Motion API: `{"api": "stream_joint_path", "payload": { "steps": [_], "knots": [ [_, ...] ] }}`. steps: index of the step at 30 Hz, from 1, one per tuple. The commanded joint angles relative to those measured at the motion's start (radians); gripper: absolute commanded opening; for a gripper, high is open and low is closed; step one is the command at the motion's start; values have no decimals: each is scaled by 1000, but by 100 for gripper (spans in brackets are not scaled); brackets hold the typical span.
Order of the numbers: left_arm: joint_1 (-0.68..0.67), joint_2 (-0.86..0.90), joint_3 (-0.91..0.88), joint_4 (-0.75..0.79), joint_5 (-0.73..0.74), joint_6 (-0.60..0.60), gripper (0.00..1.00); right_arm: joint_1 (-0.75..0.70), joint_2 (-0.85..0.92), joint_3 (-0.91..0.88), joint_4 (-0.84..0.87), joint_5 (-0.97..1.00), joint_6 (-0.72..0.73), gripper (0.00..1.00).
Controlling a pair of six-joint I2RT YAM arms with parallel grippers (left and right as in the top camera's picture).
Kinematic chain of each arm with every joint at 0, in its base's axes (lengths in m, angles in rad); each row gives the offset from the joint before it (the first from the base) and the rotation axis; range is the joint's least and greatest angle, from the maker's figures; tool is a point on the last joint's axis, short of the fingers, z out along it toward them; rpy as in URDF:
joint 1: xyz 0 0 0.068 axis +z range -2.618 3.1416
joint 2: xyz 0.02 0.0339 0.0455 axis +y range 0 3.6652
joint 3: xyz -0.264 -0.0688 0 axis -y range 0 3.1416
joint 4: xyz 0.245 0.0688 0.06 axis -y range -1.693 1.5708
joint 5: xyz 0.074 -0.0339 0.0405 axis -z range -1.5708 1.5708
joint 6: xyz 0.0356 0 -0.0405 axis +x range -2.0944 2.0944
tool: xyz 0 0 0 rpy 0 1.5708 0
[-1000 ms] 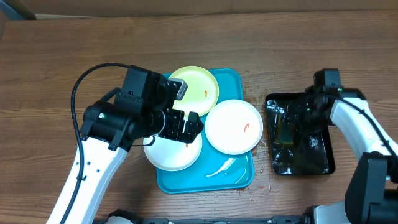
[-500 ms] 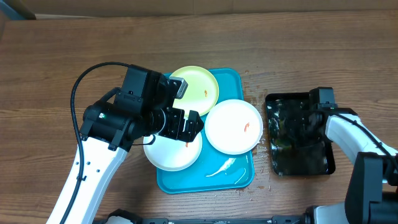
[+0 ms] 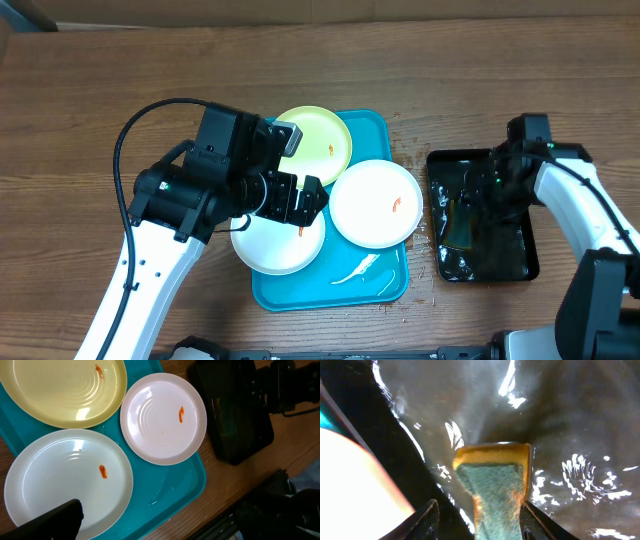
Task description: Clean dirty plates on tray and stack at the side
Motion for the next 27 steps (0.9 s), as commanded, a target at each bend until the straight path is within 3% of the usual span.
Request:
{"api": "stream_joint_path", "payload": {
  "steps": [1,3,6,8,10,15,17,19,21,24,27],
  "knots": [
    [-5,11,20,3,-2,12,100,12,-2,-98,64,27,45,50],
    [-5,22,20,3,-1,12,100,26,-2,-167,121,27,79,41],
    [-5,44,19,0,2,12,100,42,-2,-246,201,27,100,35],
    [-6,68,19,-7,3,12,100,41,-2,-274,259,27,99,9],
    [-6,84,19,-14,10,12,100,31,-4,-260,263,24,97,4],
    [-18,105,19,-21,61,32,98,7,-18,-138,160,-147,-60,4],
    [-30,103,19,-15,61,31,100,7,-24,-72,74,-140,-63,16],
    [-47,103,19,-15,51,39,100,7,-24,-2,-28,-109,-63,34],
    [-62,103,19,-15,31,39,100,7,-24,33,-80,-79,-62,43],
    [-103,106,19,-15,-53,26,99,7,-24,52,-129,-53,-51,47],
    [-149,118,18,-14,-209,-105,98,17,-24,21,-113,-48,-12,45]
  ]
}}
